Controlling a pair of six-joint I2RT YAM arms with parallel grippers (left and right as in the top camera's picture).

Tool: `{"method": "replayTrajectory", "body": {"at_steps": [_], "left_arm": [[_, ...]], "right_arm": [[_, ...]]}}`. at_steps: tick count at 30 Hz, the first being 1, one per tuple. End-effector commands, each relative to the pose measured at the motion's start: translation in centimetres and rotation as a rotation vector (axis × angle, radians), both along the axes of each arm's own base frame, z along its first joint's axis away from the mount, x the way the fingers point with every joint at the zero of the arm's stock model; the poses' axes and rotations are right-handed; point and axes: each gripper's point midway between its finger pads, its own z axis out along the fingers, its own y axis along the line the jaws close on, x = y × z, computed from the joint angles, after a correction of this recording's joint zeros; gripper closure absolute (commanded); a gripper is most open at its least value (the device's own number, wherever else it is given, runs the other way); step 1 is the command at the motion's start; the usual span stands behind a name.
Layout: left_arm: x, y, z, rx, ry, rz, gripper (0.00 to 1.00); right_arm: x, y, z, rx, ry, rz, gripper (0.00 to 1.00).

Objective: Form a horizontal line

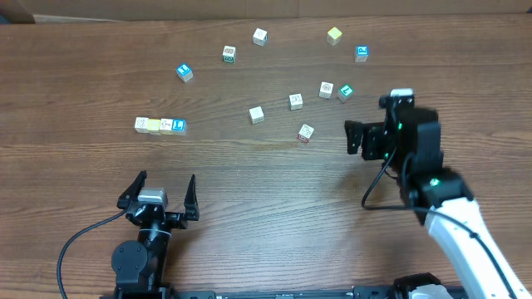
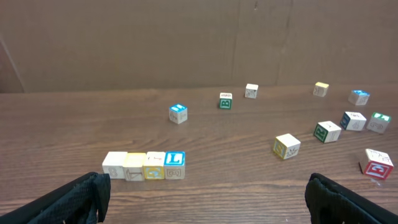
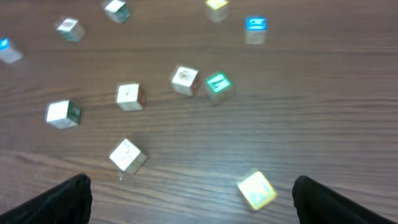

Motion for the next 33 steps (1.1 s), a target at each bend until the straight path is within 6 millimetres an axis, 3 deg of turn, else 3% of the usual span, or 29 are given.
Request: {"method": "replayTrajectory", "body": {"at_steps": [1, 10, 14, 33], "left_arm": [[0.0, 0.2, 0.0, 0.022, -0.008, 0.006, 0.01], [0.0, 0.2, 0.0, 0.022, -0.008, 0.006, 0.0], [0.0, 0.2, 0.0, 0.022, -0.008, 0.006, 0.0], [0.0, 0.2, 0.0, 0.022, -0.008, 0.006, 0.01]], "right_arm": [[-1.7, 1.8, -2.6, 0.038, -0.036, 0.121, 0.0], [-4.0, 1.0, -5.0, 0.052, -0.279, 0.108, 0.0], [-5.0, 0.2, -4.7, 0.044, -0.341, 0.079, 0.0], [-8.6, -0.3, -4.6, 0.073, -0.388, 0.071, 0.0]]}}
